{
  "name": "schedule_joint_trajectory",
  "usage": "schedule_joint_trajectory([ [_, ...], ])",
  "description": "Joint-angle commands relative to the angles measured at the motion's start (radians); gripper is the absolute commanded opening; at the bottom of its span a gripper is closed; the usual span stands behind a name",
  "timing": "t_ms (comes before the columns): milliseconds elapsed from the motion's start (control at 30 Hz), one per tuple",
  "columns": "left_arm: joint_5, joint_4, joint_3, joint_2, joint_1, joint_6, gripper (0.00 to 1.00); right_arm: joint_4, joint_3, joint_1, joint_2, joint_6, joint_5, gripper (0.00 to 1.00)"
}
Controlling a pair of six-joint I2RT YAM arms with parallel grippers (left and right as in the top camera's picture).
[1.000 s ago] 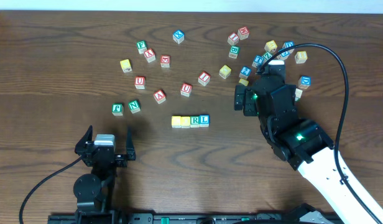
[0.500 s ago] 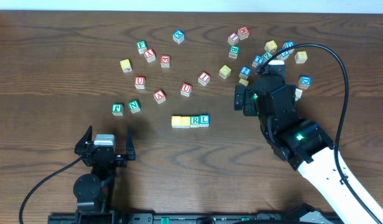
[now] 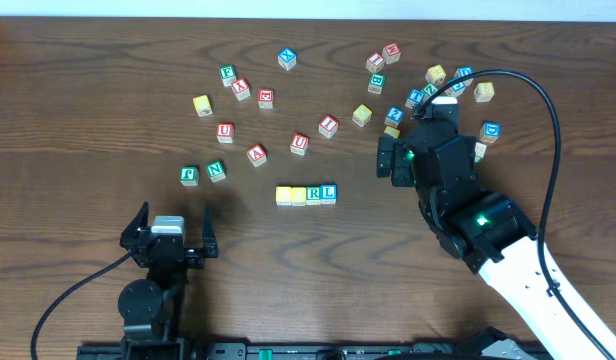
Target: Spell out CORL
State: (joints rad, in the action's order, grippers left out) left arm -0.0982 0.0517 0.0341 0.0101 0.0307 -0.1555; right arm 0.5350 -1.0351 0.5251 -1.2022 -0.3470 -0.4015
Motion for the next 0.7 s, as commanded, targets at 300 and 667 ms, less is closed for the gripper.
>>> schedule_joint_trajectory([
  [300,0.005,0.014,-0.03,-0.006,-0.003,0.008,0.98,0.001,-0.017,0.0,0.005,0.011,-0.018,0.99],
  [667,0.005,0.014,-0.03,-0.006,-0.003,0.008,0.99,0.149,-0.014,0.001,0.068,0.077,-0.029,0.99],
])
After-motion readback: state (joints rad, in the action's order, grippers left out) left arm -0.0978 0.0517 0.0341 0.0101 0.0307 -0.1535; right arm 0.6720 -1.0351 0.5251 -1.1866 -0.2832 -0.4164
